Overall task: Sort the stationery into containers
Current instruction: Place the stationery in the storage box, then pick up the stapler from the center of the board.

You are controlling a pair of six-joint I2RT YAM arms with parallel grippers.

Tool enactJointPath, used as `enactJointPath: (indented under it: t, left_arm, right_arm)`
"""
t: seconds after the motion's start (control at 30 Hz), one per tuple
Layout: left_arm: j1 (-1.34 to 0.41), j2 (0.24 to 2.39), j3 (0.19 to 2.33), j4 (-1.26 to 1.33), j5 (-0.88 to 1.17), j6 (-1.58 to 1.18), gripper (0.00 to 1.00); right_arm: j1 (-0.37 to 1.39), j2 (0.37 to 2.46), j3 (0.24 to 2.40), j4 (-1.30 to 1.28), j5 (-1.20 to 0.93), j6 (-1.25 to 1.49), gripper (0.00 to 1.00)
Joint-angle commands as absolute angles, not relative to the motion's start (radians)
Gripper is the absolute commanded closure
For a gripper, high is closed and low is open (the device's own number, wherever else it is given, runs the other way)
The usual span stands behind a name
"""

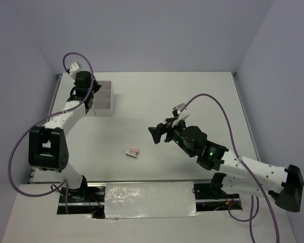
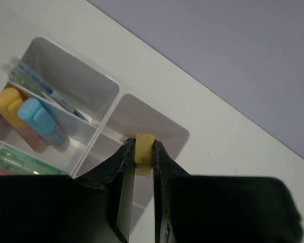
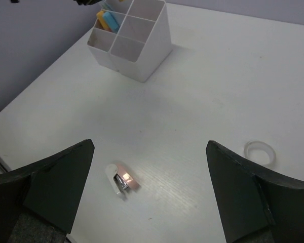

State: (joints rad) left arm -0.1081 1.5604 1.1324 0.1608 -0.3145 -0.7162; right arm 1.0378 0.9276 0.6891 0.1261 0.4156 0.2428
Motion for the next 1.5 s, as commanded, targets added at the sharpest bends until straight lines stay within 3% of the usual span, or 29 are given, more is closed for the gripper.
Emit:
enactJointPath:
  t: [0.0, 0.13, 0.43, 0.7, 0.83, 1.0, 1.07, 1.2, 1.37, 1.47]
  left_arm:
    - [-0.091, 1.629, 1.241, 0.275, -0.367, -0.706, 0.94]
    - [-0.083, 1.706, 1.269, 0.293, -0.359, -0.712, 0.94]
    - [-0.074, 1.779, 1.253, 0.374, -0.338, -0.716, 0.79]
    - [-0.071, 1.795, 1.246, 0.379, -0.325, -0.719, 0.55]
    - [-0.067, 1.792, 1.236, 0.382, -0.315, -0.727, 0.31]
    - [-0.066, 1.727, 1.221, 0.352, -0.295, -0.750, 0.30]
    - [-0.066, 1.666, 1.242, 0.252, -0.281, -0.756, 0.27]
    - [-0.066, 1.547, 1.291, 0.024, -0.207, -0.772, 0.01]
    - [-0.066, 1.375, 1.255, -0.231, -0.035, -0.762, 0.01]
    - [-0.067, 1.229, 1.082, -0.238, 0.057, -0.747, 0.01]
  right_arm:
    - [1.035, 0.884, 0.657, 0.092, 0.403, 0.252, 0.00]
    - [1.031, 0.879, 0.655, 0.097, 0.407, 0.224, 0.00]
    - [1.029, 0.937, 0.687, 0.104, 0.379, 0.206, 0.00]
    - [1.026, 0.953, 0.696, 0.107, 0.368, 0.199, 0.00]
    - [1.023, 0.963, 0.706, 0.101, 0.357, 0.199, 0.00]
    - [1.014, 0.997, 0.703, 0.118, 0.319, 0.204, 0.00]
    - [1.005, 1.088, 0.724, 0.104, 0.254, 0.213, 0.00]
    - [1.009, 1.297, 0.866, 0.008, 0.163, 0.195, 0.00]
    - [1.026, 1.480, 0.911, 0.037, -0.082, 0.040, 0.00]
    - [1.068, 1.621, 1.001, -0.041, -0.072, -0.060, 0.01]
